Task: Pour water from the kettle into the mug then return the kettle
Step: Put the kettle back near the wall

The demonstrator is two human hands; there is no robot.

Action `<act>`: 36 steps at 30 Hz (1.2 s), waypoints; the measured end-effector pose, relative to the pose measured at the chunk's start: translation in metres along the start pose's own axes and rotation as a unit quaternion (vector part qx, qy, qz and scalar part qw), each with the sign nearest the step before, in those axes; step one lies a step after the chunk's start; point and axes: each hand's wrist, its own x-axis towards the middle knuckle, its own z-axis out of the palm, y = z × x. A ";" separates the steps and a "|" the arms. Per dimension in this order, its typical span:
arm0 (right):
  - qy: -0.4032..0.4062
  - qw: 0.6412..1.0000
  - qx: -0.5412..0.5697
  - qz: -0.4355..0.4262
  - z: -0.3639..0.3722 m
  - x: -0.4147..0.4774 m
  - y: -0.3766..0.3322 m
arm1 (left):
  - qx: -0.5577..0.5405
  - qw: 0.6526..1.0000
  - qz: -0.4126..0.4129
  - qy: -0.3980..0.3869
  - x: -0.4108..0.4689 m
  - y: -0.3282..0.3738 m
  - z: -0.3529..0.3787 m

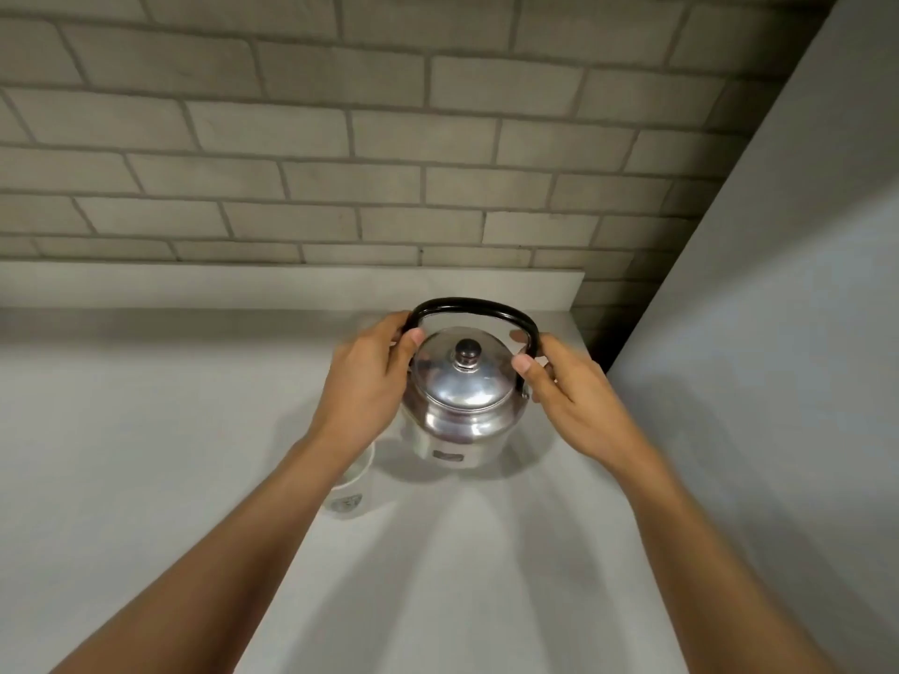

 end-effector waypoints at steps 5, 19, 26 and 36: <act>0.013 1.000 0.015 0.014 0.014 0.045 0.008 | 0.028 0.999 -0.017 -0.024 0.044 -0.024 0.003; -0.042 0.993 -0.012 0.108 0.075 0.163 0.073 | 0.089 0.976 -0.158 -0.123 0.152 -0.100 0.045; -0.068 0.991 0.001 0.118 0.088 0.183 0.098 | 0.014 0.972 -0.197 -0.131 0.166 -0.127 0.058; -0.059 0.990 0.038 0.125 0.092 0.203 0.110 | -0.033 0.973 -0.203 -0.099 0.180 -0.144 0.068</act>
